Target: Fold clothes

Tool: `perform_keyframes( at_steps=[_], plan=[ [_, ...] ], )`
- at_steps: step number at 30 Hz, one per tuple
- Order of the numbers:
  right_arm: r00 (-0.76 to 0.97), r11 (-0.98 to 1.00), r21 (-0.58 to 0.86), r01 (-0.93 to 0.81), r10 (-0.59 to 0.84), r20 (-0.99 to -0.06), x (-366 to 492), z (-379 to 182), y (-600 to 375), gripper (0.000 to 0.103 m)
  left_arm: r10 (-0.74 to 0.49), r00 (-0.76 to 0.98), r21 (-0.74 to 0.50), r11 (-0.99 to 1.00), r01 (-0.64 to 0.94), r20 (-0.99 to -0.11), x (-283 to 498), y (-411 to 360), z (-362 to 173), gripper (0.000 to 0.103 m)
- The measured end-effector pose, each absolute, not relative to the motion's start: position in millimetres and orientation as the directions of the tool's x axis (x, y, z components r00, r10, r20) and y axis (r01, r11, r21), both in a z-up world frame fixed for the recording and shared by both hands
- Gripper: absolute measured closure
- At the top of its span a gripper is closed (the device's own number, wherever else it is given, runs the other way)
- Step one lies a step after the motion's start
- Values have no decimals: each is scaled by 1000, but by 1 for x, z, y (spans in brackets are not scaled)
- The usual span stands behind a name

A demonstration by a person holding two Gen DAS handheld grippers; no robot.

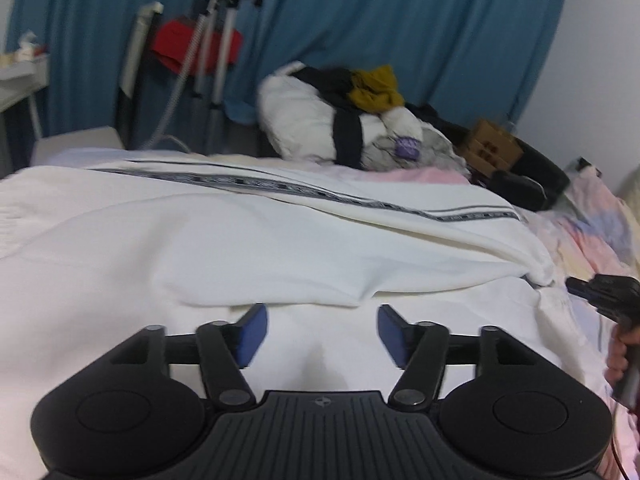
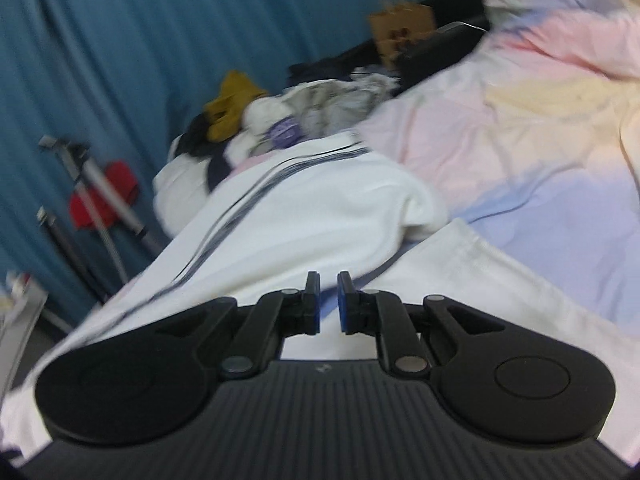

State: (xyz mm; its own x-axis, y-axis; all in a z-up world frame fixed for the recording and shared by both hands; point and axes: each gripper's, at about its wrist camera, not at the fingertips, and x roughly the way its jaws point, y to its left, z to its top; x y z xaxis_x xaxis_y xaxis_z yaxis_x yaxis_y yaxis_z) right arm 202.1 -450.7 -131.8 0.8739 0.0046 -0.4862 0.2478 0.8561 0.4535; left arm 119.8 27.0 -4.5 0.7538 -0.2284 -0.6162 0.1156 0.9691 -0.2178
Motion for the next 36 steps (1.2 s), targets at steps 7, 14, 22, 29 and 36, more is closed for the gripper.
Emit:
perform_keyframes(
  at_steps=[7,14,22,29,36],
  plan=[
    [872,871,466,153,102,-478,154,-108,-415,90,-141,740,-280,958,-66,-657,62,74,-4,20],
    [838,833,474,286,22,-545,129,-111,-427,90,-76,715,-446,826,-346,-695,14,190,-4,15],
    [765,742,389,547,-254,-592,112,-112,-455,86,38,721,-599,528,-602,-692,-42,290,-11,7],
    [746,489,578,654,-287,-601,81,-128,-495,34,-85,764,-729,384,-567,-639,-35,308,-38,7],
    [662,201,631,750,-225,-715,69,-175,-522,34,-185,766,-772,333,-541,-616,-8,305,-69,13]
  ],
)
